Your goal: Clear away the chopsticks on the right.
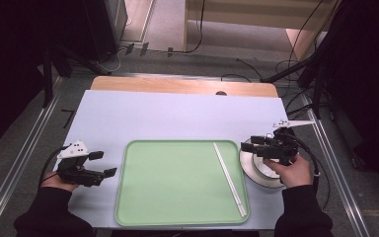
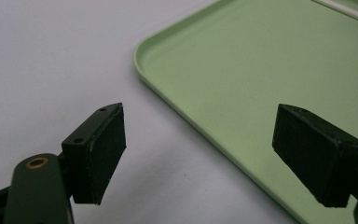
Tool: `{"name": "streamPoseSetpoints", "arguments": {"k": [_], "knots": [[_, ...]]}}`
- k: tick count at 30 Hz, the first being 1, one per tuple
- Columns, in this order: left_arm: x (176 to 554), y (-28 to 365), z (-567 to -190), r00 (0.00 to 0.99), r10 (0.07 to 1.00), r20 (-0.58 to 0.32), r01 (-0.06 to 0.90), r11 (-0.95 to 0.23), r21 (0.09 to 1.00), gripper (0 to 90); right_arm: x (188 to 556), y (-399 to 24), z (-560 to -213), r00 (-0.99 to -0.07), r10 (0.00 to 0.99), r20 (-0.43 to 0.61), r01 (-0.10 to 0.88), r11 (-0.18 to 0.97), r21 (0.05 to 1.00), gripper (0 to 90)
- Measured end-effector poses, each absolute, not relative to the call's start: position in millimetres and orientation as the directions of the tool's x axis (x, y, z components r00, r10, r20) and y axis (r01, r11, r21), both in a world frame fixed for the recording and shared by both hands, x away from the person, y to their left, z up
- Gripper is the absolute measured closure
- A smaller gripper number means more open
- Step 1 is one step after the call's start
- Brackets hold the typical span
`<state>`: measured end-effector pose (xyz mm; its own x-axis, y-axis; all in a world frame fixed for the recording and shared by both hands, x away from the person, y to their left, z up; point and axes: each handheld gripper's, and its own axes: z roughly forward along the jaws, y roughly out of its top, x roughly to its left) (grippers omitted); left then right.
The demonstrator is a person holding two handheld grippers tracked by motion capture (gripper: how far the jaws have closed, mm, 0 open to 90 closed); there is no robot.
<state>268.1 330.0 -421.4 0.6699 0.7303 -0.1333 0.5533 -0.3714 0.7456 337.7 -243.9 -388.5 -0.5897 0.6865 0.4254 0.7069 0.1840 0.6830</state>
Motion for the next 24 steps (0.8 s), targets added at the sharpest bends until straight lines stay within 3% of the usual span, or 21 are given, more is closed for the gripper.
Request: {"name": "streamPoseSetpoints", "arguments": {"k": [24], "knots": [[265, 332, -421, 0.663, 0.736, -0.134, 0.558, -0.367, 0.744, 17.4, 343, -300, -397, -0.488, 0.769, 0.413, 0.726, 0.095, 0.681, 35.1]]}}
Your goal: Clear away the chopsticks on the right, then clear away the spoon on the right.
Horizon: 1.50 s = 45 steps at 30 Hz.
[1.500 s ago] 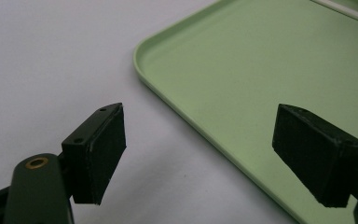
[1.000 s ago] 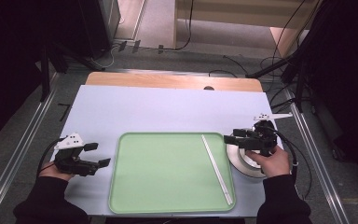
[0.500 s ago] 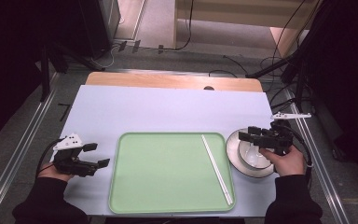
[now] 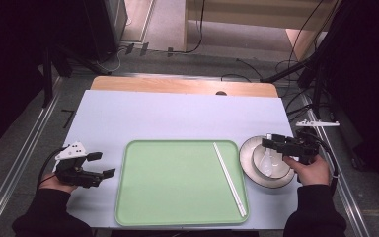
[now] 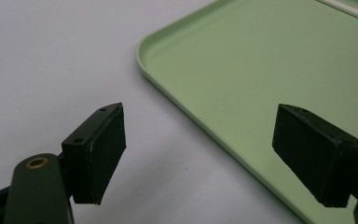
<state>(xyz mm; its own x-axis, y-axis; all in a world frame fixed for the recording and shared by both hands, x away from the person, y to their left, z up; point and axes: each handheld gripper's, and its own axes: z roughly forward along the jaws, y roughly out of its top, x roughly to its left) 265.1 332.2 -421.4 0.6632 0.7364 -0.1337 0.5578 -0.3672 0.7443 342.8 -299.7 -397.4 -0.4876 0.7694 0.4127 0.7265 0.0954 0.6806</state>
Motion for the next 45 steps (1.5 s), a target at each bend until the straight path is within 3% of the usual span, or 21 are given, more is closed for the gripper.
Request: {"name": "streamPoseSetpoints", "arguments": {"k": [26, 45], "knots": [[265, 332, -422, 0.662, 0.737, -0.134, 0.561, -0.369, 0.741, 17.4, 357, -317, -414, -0.423, 0.797, 0.432, 0.751, 0.041, 0.659, 36.6], [266, 332, -423, 0.663, 0.736, -0.138, 0.56, -0.365, 0.743, 17.4, 374, -306, -429, -0.412, 0.791, 0.453, 0.787, 0.057, 0.615, 61.5]]}}
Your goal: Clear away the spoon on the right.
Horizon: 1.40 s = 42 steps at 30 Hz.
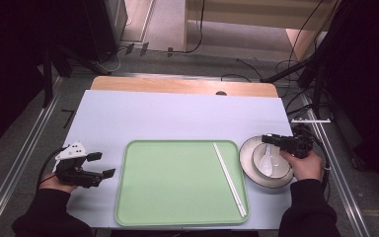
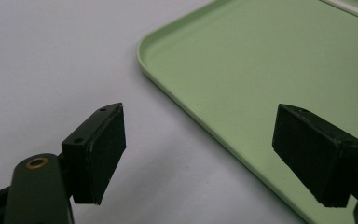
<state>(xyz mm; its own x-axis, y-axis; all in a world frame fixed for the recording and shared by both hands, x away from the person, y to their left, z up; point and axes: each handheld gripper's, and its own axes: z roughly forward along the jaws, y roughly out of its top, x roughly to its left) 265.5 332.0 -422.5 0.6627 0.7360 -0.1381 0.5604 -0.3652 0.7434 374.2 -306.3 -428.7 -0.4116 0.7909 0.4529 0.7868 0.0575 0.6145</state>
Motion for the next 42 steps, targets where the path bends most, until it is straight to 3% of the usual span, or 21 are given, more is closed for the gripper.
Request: {"name": "streamPoseSetpoints", "arguments": {"k": [6, 27, 42], "knots": [[266, 332, -422, 0.668, 0.732, -0.138, 0.556, -0.367, 0.745, 17.4, 375, -303, -428, -0.409, 0.796, 0.447, 0.792, 0.067, 0.606, 70.3], [267, 332, -423, 0.668, 0.731, -0.138, 0.558, -0.369, 0.743, 17.4, 369, -301, -409, -0.404, 0.777, 0.482, 0.805, 0.051, 0.592, 85.6], [267, 333, -422, 0.668, 0.731, -0.137, 0.558, -0.371, 0.742, 17.4, 361, -304, -392, -0.398, 0.765, 0.506, 0.804, 0.026, 0.594, 86.0]]}}
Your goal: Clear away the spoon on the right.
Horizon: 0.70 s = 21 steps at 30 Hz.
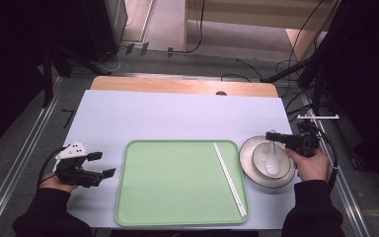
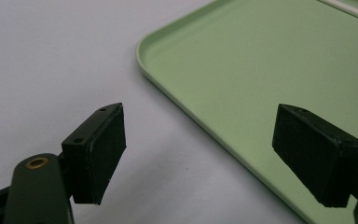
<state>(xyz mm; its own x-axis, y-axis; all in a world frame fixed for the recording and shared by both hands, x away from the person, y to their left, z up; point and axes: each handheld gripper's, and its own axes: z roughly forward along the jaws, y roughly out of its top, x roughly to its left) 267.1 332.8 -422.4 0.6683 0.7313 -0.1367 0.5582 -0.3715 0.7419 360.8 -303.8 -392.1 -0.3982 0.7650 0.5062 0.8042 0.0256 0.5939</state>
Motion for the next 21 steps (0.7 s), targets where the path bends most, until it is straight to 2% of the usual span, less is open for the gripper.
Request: {"name": "streamPoseSetpoints", "arguments": {"k": [21], "knots": [[267, 333, -422, 0.667, 0.733, -0.136, 0.555, -0.367, 0.746, 17.4, 348, -299, -362, -0.427, 0.741, 0.518, 0.787, 0.023, 0.616, 86.0]]}}
